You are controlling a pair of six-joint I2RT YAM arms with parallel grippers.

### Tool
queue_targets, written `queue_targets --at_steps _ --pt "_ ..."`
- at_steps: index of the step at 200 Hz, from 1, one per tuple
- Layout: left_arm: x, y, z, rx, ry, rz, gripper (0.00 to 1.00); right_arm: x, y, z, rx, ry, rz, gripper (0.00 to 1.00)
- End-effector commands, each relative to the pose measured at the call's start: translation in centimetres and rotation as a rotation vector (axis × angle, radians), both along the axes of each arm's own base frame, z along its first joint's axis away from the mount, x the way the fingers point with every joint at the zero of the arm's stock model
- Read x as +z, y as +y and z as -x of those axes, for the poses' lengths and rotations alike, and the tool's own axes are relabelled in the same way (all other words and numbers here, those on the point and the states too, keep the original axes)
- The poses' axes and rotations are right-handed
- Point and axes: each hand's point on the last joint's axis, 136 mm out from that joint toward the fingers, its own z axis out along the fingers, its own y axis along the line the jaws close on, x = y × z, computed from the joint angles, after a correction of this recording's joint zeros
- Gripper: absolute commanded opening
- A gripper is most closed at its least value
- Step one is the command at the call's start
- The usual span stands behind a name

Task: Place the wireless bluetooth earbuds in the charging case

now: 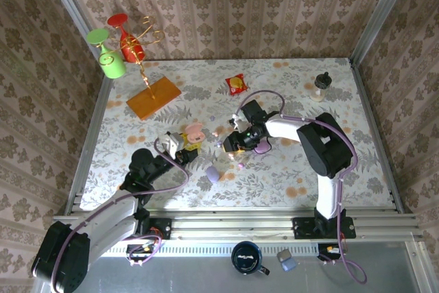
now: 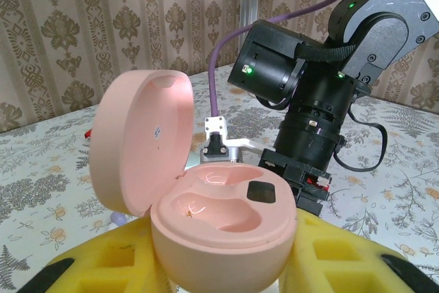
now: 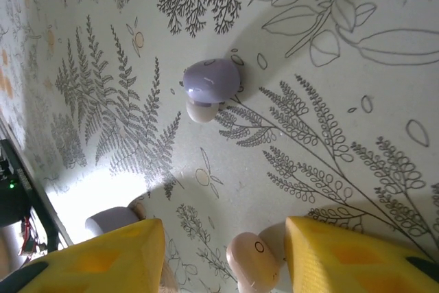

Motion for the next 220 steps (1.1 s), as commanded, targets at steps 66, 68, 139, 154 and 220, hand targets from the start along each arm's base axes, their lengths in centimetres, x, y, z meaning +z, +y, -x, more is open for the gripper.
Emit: queue_targets --at_steps 66,68,139,154,220 --pt "0.6 0.0 -0.1 -0.004 -0.033 0.002 0.24 -0.3 0.1 3.1 0.054 0.065 -0.062 0.40" --pt "0.6 0.0 -0.1 -0.005 -0.033 0.002 0.24 -0.4 0.1 3.1 0.055 0.066 -0.063 0.40" --pt "0.5 0.0 -0.1 -0.005 -0.033 0.000 0.24 -0.9 -0.2 3.9 0.075 0.084 -0.032 0.35" --pt "0.4 0.0 -0.1 -0.005 -0.031 -0.003 0.24 -1.1 -0.2 4.1 0.080 0.087 -0.024 0.35" --pt "0.4 0.0 -0.1 -0.007 -0.033 -0.005 0.24 -2.8 -1.0 4.4 0.124 0.050 0.106 0.28"
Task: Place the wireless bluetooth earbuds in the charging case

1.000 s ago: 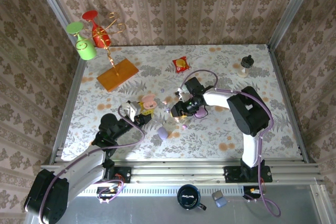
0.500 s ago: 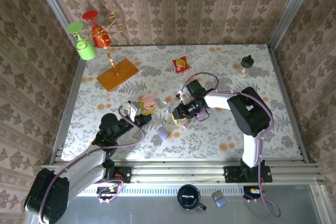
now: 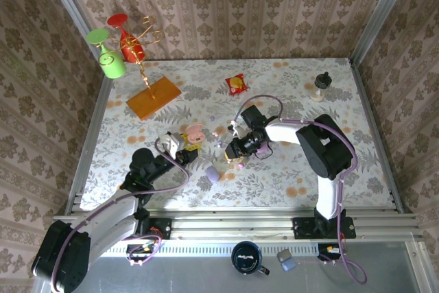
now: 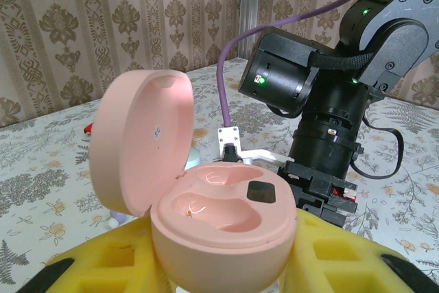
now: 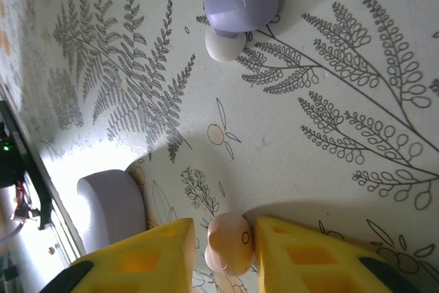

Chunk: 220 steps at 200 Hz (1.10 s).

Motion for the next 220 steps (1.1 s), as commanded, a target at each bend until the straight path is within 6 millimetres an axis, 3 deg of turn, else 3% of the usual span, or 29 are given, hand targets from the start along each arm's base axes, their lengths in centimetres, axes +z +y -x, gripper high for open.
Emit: queue_targets --at_steps 1,33,63,111,144,180,220 --pt "0.7 0.0 0.0 -0.007 -0.043 0.004 0.24 -2.0 -1.2 2.0 0.036 0.051 0.119 0.28" --pt "0.5 0.1 0.0 -0.001 -0.040 0.000 0.24 -1.7 -1.3 1.6 0.020 0.021 0.153 0.23" --pt "0.0 0.3 -0.1 0.010 -0.037 -0.023 0.24 0.1 -1.9 0.5 -0.031 -0.047 0.191 0.22" --pt "-1.4 0.3 -0.5 0.020 -0.029 -0.090 0.24 3.9 -6.6 -2.7 -0.255 -0.216 0.421 0.20" --pt "-2.1 -0.4 -0.8 0.005 -0.025 -0.131 0.24 5.5 -9.9 -3.1 -0.366 -0.259 0.589 0.20" --pt "-3.0 -2.0 -1.1 -0.032 -0.026 -0.191 0.24 6.5 -11.2 -2.9 -0.359 -0.323 0.713 0.20" --pt "-4.1 -3.9 -1.7 -0.072 -0.019 -0.218 0.24 7.6 -11.2 -2.8 -0.360 -0.369 0.734 0.19"
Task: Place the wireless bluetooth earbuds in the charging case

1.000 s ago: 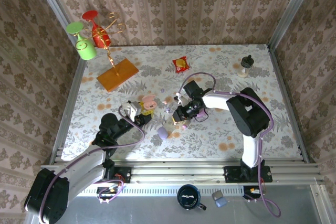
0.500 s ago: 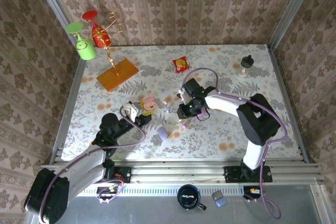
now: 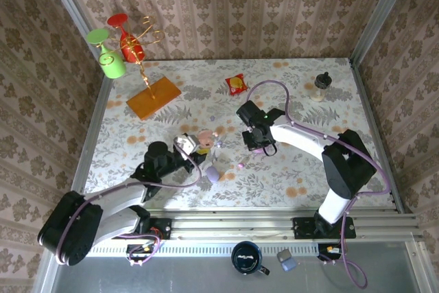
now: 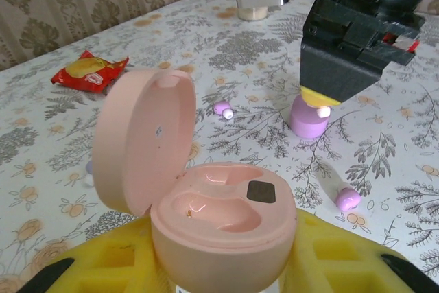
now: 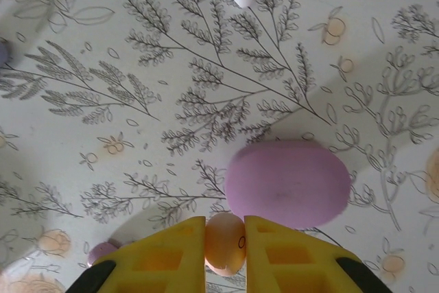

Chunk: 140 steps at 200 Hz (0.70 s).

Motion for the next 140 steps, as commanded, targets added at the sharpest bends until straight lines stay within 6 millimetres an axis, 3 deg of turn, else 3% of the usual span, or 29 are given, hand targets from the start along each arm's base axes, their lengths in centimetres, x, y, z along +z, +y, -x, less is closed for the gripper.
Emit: queue_targets --at_steps 1,27,51,90,140 --pt "1.4 -1.3 -0.9 -0.022 -0.075 0.003 0.24 2.4 -1.2 -0.3 -0.027 -0.060 0.060 0.20" --pt "0.9 -2.7 -1.2 -0.054 -0.070 0.000 0.24 3.8 0.2 0.0 0.037 -0.102 -0.020 0.20" --pt "0.6 -3.8 -1.2 -0.098 -0.068 0.005 0.24 6.0 2.8 0.7 0.161 -0.162 -0.174 0.20" --pt "0.3 -6.0 0.6 -0.257 -0.039 0.009 0.22 8.9 6.7 2.7 0.393 -0.224 -0.374 0.20" --pt "1.3 -7.4 2.2 -0.372 0.001 0.061 0.22 8.9 8.0 3.7 0.469 -0.207 -0.408 0.19"
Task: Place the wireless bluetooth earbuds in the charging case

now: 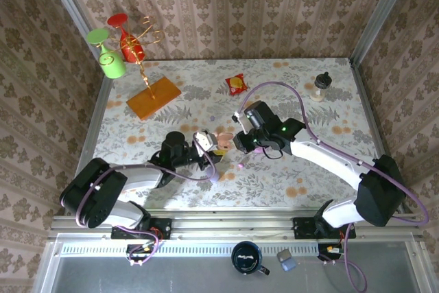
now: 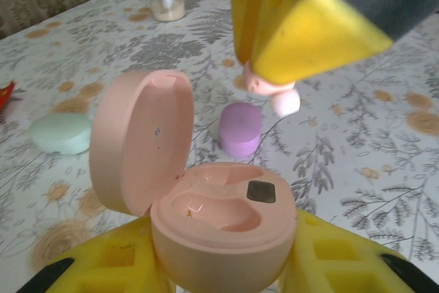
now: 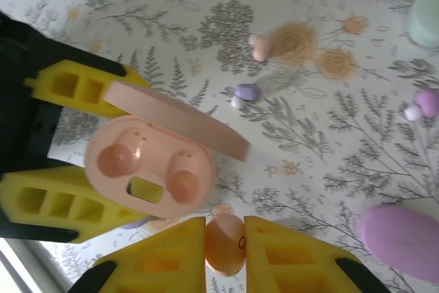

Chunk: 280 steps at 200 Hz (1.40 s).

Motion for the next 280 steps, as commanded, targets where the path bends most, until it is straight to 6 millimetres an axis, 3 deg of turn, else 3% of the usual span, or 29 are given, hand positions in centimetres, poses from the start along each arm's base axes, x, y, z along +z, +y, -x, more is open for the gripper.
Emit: queue_targets --at_steps 1,167,280 --pt "2.1 -1.4 1.3 -0.113 -0.020 0.067 0.22 0.5 1.2 0.6 0.080 -0.007 -0.031 0.19" --pt "4.0 -1.8 1.5 -0.125 0.017 0.135 0.21 -1.0 2.6 0.9 0.133 0.010 -0.024 0.19" --pt "3.9 -1.6 0.6 -0.079 0.031 0.154 0.21 -0.1 2.9 1.5 0.142 0.006 -0.084 0.18"
